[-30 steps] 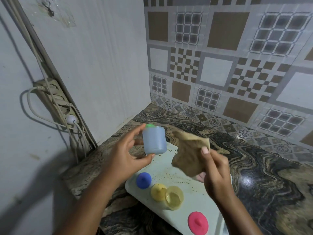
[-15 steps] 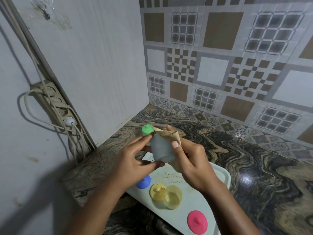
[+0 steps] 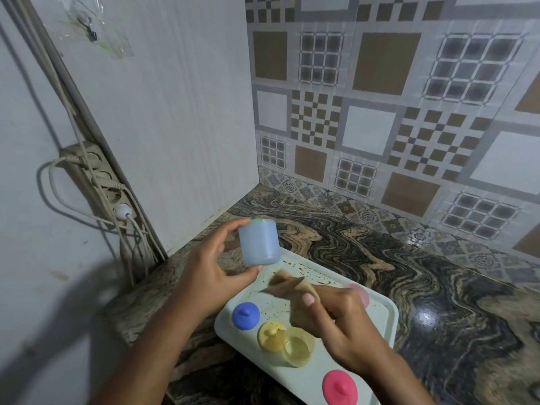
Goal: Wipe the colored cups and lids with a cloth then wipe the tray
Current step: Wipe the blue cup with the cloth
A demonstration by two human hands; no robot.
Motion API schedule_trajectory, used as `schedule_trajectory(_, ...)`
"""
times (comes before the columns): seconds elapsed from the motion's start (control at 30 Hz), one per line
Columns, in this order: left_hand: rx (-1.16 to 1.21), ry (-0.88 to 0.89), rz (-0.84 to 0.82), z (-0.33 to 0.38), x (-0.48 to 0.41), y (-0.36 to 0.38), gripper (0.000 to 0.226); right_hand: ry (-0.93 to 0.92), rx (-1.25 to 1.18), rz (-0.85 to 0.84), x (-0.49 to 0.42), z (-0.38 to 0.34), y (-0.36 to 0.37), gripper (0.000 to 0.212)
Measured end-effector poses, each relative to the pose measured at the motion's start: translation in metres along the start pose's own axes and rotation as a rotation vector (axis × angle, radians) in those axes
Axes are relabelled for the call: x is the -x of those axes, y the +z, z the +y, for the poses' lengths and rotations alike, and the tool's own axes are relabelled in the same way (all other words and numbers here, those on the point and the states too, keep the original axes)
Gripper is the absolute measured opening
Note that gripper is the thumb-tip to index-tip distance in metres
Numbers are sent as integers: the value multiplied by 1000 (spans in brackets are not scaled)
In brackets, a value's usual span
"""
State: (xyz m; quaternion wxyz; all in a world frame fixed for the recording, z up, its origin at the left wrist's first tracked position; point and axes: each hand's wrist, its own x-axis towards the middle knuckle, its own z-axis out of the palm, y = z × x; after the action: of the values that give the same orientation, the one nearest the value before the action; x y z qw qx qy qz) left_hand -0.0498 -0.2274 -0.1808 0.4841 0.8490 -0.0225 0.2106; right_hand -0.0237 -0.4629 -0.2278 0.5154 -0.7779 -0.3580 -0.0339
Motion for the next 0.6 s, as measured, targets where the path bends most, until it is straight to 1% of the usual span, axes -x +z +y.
schedule_trajectory(0.03,4,-10,0,-1,1,0,77,71,-82,55,2,-1,0,58)
schedule_trajectory(0.07,13,-18,-3,-2,1,0,78,140,-169,145,1,-3,-1,63)
schedule_trajectory(0.1,31,-24,-10,-3,2,1,80,198,-260,249,-2,-7,-3,62)
schedule_trajectory(0.17,86,-27,-27,-2,2,4,82,266,-415,417,-12,-11,-9,50)
schedule_trajectory(0.23,73,-11,-50,0,4,8,85,253,-520,460,-24,-17,-14,48)
schedule_trajectory(0.3,36,11,-71,1,5,14,89,228,-542,448,-34,-23,-15,54)
schedule_trajectory(0.37,67,-34,-75,2,6,21,90,202,-465,387,-41,-31,-13,56)
schedule_trajectory(0.4,69,-41,-66,3,5,23,87,169,-394,329,-43,-32,-10,51)
schedule_trajectory(0.47,9,-6,-57,5,4,25,80,86,-166,183,-45,-33,-5,30)
schedule_trajectory(0.5,-29,27,-59,7,2,24,77,38,-44,116,-45,-32,-3,30)
schedule_trajectory(0.53,-62,54,-64,9,1,22,73,-13,42,64,-46,-29,-3,36)
schedule_trajectory(0.6,-100,63,-66,14,0,18,66,-81,93,15,-45,-27,-4,41)
